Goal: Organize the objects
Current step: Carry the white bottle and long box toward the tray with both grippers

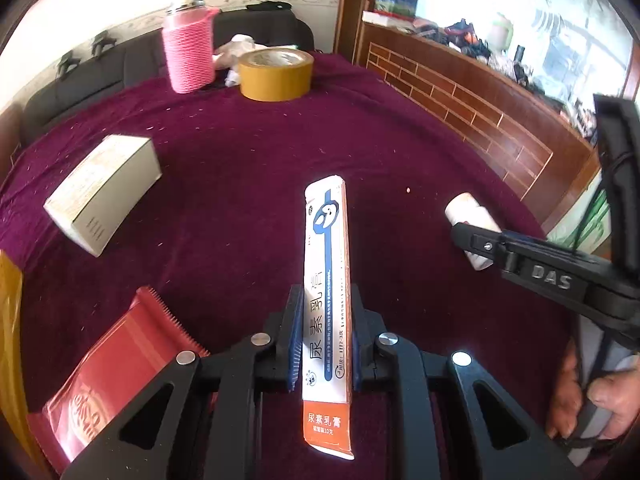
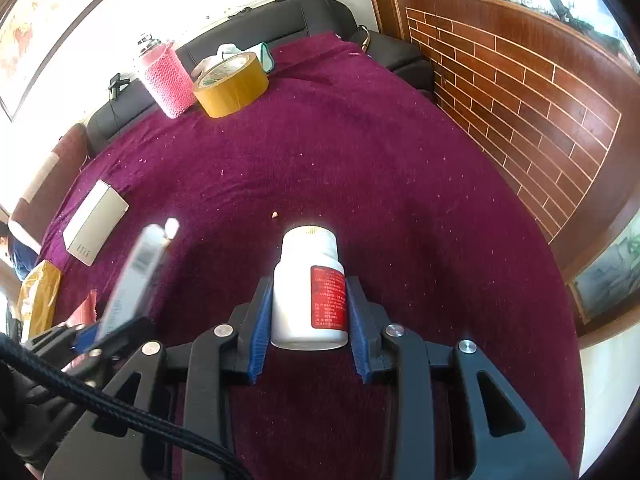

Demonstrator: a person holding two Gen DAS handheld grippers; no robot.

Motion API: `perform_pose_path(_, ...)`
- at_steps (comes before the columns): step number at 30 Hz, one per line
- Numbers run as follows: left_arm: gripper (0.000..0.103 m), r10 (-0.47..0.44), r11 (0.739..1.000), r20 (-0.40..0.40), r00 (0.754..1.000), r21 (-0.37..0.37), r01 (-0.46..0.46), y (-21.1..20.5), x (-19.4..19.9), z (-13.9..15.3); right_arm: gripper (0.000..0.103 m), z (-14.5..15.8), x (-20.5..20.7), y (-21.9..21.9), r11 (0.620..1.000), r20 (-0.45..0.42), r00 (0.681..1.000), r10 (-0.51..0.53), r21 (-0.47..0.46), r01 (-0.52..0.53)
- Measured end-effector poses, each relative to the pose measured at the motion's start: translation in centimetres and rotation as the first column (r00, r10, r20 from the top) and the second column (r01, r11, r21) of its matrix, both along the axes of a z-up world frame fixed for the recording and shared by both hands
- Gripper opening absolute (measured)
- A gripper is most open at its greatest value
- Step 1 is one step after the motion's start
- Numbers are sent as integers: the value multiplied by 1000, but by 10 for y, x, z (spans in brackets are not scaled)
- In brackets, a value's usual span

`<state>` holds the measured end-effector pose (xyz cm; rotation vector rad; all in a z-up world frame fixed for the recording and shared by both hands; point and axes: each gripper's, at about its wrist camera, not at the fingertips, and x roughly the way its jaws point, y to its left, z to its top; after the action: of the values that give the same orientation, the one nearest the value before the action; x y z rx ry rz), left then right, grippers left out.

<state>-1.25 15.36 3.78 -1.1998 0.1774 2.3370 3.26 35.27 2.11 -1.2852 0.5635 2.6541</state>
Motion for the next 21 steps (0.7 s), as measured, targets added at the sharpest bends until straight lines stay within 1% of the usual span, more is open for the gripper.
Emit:
perform_pose_path(3,15,12,999,-5,1000,50,-12,-17,8,9,32,0,0,1,1000,-9,1000,-4,-4,4)
perform_pose_path(7,15,26,990,-2,1000,138,-25,-50,25,26,32,-1,0,6,999,-27,1000,-12,-34,12)
perform_pose_path(11,16,61,977,-38,997,206,-52,-99,51,50,32,-1,0,3,1000,-35,999,-18,-10,18)
perform_pose_path(14,16,123,963,-75,990,250,-101,-149,70,70,32,-1,0,-2,1000,-43,999,-17,10,18)
perform_pose_path(17,16,217,948,-115,969,262,-181,-208,86,86,32,2,2,-6,1000,-44,999,-15,-5,15)
perform_pose_path(19,16,278,936,-131,952,259,-238,-246,96,92,32,8,7,-14,999,-54,999,5,-50,-7)
perform_pose_path(21,16,344,921,-143,928,242,-304,-281,104,94,32,16,15,-32,990,-66,997,49,-127,-57)
